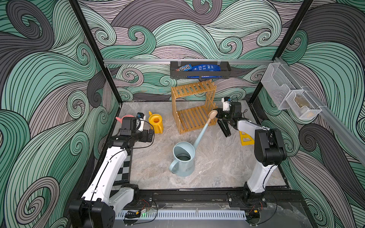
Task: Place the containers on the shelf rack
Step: Adjust the shelf at the center of the board.
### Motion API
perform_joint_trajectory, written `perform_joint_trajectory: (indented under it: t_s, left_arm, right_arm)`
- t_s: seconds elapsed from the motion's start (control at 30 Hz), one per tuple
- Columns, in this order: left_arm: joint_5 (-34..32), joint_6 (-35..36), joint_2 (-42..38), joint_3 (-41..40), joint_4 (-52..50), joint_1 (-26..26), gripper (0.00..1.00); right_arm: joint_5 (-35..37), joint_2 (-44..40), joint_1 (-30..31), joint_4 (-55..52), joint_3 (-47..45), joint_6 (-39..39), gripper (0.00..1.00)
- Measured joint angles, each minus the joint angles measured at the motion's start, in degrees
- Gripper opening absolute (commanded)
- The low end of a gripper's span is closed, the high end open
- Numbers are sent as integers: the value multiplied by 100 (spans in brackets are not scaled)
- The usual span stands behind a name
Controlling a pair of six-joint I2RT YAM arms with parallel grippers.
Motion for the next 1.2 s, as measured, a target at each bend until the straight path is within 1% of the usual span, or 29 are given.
perform_joint_trajectory:
  t_s: [0.2,0.37,0.5,0.7,0.87,1.07,1.2]
  left_arm:
    - [2,-2,0,11,-17,-57,99]
    - [2,-2,0,11,-13,-72,99]
    - [2,-2,-2,11,-22,-76,99]
    - [-2,-2,-2,11,-22,-129,99]
    - [-2,-2,-2,11,-11,-133,99]
    - [-2,-2,-7,11,-2,-133,99]
    - [-2,0,-7,11,-11,-133,99]
  right_arm:
    - [227,-190,164,-15,-205,-13,22]
    - [546,-573,295,81,-664,-70,13]
    - [763,-909,385,98,-1032,-11,10]
    - [1145,-1506,509,146,-1674,293,10]
    - [1711,-1921,741,98,-2039,776,11]
    - [2369,-2085,1051,-17,-2135,1167,11]
    - [2594,-2107,1180,-105,-2135,1303,11]
